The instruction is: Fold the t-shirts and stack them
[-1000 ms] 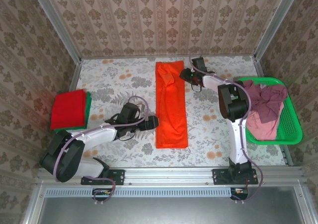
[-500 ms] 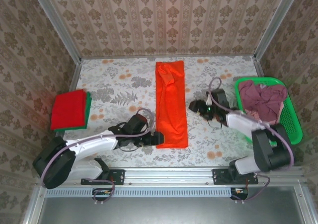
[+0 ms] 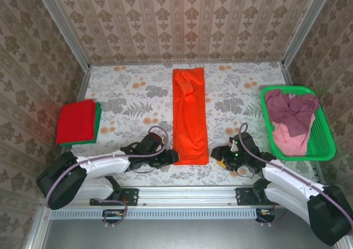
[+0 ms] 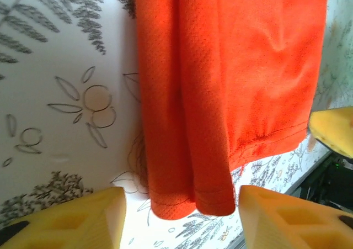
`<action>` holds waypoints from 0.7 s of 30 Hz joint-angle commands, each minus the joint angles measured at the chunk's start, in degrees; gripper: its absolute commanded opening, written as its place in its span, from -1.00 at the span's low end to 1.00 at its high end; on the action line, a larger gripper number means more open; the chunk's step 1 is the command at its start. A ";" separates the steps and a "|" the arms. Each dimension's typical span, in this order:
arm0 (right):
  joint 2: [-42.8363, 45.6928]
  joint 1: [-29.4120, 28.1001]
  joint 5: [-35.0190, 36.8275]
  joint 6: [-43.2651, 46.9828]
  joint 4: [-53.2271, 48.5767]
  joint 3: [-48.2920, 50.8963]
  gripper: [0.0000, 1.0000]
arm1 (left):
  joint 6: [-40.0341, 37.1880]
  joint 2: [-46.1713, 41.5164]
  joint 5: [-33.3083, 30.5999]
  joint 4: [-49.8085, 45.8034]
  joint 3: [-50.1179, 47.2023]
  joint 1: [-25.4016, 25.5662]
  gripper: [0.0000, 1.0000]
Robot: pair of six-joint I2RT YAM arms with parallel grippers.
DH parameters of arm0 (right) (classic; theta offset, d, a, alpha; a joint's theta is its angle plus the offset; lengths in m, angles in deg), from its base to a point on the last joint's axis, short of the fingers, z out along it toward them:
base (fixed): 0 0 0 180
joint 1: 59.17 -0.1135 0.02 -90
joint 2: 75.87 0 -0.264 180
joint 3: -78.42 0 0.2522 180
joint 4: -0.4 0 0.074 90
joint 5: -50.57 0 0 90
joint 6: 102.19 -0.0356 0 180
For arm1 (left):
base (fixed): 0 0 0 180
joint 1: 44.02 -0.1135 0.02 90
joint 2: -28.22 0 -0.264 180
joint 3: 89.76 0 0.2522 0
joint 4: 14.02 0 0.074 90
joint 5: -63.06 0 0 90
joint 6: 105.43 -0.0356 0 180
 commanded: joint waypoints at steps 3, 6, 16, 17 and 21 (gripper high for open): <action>-4.36 -2.68 -1.22 -3.75 4.32 -0.08 0.09 | 1.19 2.91 2.30 7.48 -1.42 0.74 0.02; -7.44 -3.23 -2.31 -3.82 7.50 -0.15 0.01 | 1.39 4.34 2.58 8.84 -1.27 0.93 -0.01; -13.38 -6.10 -2.72 -3.27 13.24 -2.27 -0.20 | -0.10 5.92 4.44 8.21 -0.19 -0.16 -0.21; -13.93 -6.35 -2.77 -3.24 13.80 -2.28 -0.23 | -0.19 6.35 4.64 8.56 -0.18 -0.23 -0.24; -16.82 -7.05 -3.38 -3.23 16.25 -2.54 -0.47 | -0.36 8.52 5.80 10.38 0.11 -0.43 -0.38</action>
